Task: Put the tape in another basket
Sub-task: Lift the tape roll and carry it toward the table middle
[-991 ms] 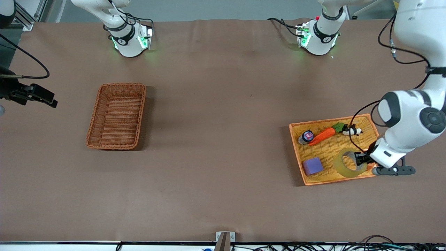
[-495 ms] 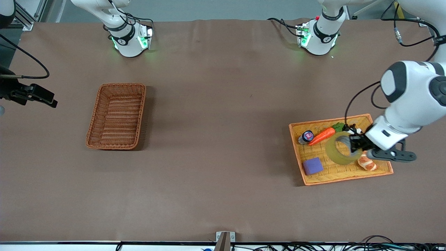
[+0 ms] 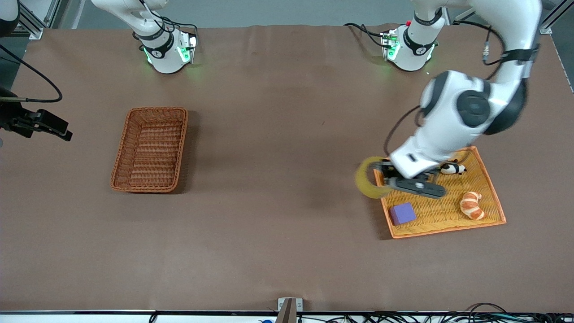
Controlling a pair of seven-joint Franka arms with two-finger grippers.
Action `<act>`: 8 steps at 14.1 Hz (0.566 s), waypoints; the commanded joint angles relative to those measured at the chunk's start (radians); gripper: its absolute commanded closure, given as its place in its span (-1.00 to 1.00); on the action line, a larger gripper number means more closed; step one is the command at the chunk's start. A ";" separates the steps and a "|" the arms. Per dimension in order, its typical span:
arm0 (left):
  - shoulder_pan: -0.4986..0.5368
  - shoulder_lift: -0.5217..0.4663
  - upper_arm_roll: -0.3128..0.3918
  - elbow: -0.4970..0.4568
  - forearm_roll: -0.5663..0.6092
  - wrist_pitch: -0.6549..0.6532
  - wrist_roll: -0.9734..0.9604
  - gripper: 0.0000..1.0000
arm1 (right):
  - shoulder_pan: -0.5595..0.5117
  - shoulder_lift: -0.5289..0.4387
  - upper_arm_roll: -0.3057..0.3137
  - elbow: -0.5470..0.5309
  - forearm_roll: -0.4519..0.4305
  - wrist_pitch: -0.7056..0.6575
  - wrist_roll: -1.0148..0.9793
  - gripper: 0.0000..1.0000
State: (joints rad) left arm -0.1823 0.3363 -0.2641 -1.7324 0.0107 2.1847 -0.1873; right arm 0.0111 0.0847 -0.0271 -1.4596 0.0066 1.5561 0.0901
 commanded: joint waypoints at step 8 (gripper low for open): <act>-0.428 0.463 0.064 0.433 0.046 -0.013 -0.408 0.87 | -0.016 -0.010 0.012 -0.012 -0.004 -0.002 -0.033 -1.00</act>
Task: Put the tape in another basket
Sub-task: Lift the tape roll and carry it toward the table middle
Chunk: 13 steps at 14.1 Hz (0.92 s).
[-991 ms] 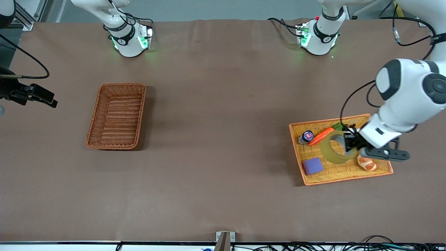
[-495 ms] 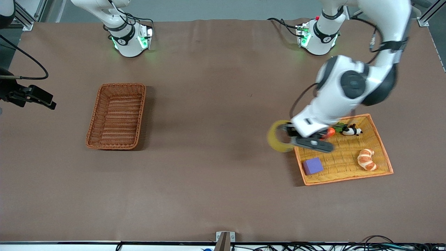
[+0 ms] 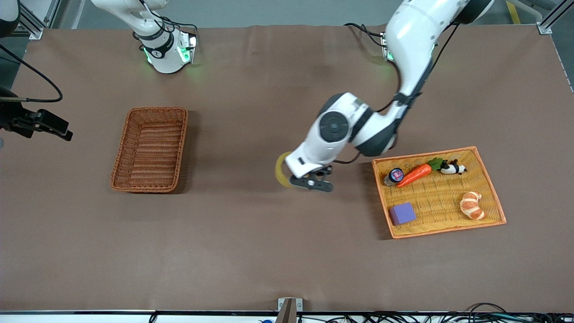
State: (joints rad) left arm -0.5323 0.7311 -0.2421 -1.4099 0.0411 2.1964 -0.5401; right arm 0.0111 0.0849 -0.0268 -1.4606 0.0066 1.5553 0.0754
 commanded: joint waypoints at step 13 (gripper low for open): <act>-0.238 0.234 0.126 0.273 0.000 -0.052 -0.089 0.94 | -0.020 -0.008 0.011 -0.017 -0.001 0.002 -0.022 -1.00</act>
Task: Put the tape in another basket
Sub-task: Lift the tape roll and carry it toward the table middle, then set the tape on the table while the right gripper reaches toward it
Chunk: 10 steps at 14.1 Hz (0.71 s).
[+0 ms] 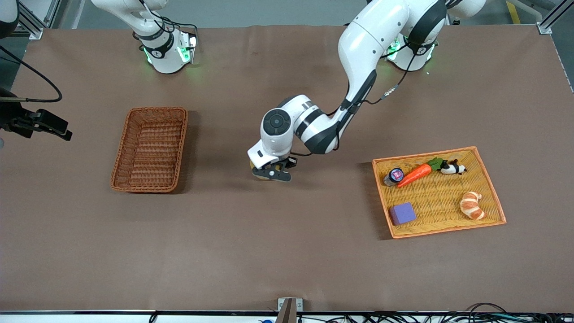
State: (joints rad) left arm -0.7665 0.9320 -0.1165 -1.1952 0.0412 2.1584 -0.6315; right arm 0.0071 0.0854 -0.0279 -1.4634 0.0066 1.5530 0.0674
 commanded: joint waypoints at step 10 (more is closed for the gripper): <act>-0.025 0.064 -0.002 0.069 -0.004 0.073 0.121 0.66 | -0.010 -0.010 0.017 -0.015 -0.001 -0.001 -0.014 -1.00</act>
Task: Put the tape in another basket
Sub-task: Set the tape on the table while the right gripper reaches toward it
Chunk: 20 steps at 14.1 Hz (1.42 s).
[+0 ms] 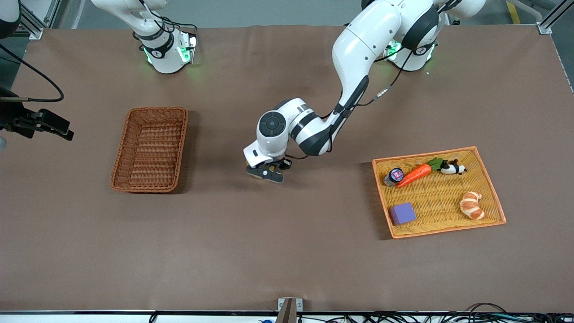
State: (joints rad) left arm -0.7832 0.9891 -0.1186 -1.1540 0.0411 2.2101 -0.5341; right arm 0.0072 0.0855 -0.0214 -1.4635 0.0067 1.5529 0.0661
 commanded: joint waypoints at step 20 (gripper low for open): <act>0.347 -0.452 0.013 -0.072 0.011 -0.355 0.307 -1.00 | 0.059 0.077 0.409 -0.532 -0.066 0.637 0.317 -1.00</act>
State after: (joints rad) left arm -0.4873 0.6096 -0.0917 -1.1531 0.0416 1.8776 -0.2952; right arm 0.0591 0.1514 0.3390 -1.9073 -0.0149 2.0879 0.2829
